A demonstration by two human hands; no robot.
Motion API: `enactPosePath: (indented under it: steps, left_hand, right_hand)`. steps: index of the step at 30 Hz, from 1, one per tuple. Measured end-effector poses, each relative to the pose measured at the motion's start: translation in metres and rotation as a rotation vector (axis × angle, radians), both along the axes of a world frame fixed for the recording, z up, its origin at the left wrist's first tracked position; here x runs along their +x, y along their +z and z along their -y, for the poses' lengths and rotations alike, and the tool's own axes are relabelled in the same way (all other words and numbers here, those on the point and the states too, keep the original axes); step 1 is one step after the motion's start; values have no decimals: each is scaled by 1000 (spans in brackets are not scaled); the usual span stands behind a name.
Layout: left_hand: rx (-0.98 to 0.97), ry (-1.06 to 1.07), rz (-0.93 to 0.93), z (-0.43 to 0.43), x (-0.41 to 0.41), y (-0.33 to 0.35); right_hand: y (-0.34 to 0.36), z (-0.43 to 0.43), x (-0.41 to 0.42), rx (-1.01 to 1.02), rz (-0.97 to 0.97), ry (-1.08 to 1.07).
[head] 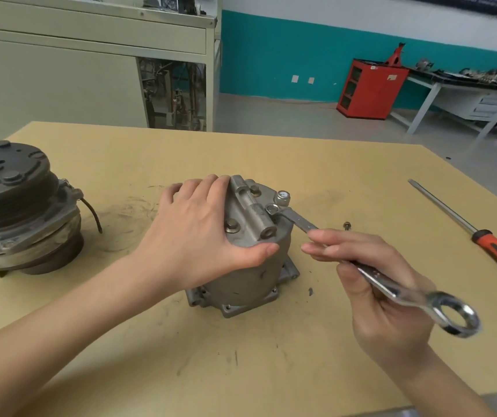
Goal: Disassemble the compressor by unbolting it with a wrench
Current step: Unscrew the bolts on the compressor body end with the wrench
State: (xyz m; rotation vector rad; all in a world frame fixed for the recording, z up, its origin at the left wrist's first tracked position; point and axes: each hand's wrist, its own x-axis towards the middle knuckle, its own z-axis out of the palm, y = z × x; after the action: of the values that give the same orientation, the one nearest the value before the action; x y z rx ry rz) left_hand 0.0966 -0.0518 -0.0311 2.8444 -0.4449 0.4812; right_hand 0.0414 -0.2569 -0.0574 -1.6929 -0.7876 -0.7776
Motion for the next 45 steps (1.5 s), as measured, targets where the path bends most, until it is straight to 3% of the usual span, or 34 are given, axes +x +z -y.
enactPosePath:
  steps: [3,5,7,11,14,17,20,22,24,26,30,37,41,45]
  left_hand:
    - [-11,-5,-7,0,0,2]
    - [-13,-5,-16,0,0,2]
    - [-12,-5,-25,0,0,2]
    - [-19,-11,-34,0,1,3]
    - [-20,-7,-28,0,1,5]
    - [-20,-2,-20,1,0,5]
    - [-23,8,-13,2,0,4]
    - [-22,7,-6,2,0,4]
    - [-14,5,-5,2,0,4]
    - [-10,7,-13,1,0,3]
    - [-6,2,-26,0,-1,4]
    - [-3,-2,-28,1,0,3]
    - [-2,-1,-26,1,1,3]
    - [-3,3,-29,0,1,3]
  right_hand:
    - [1,8,10,231,-155,106]
    - [6,14,23,498,-396,205]
    - [18,22,49,616,-668,298]
    - [61,28,128,315,-1142,414]
    - [89,-2,172,-76,-1287,445]
    - [101,-47,184,-432,-1258,415]
    - [104,-79,176,-583,-1182,455]
    - [107,-83,169,-471,-1196,578]
    - [114,-79,164,-179,-1218,684]
    - [125,-72,159,85,-1163,620]
    - [131,-42,131,395,-953,354]
    - [83,4,45,674,-718,158]
    - [52,-13,21,687,-439,-24]
    - [34,-30,14,686,-358,-58]
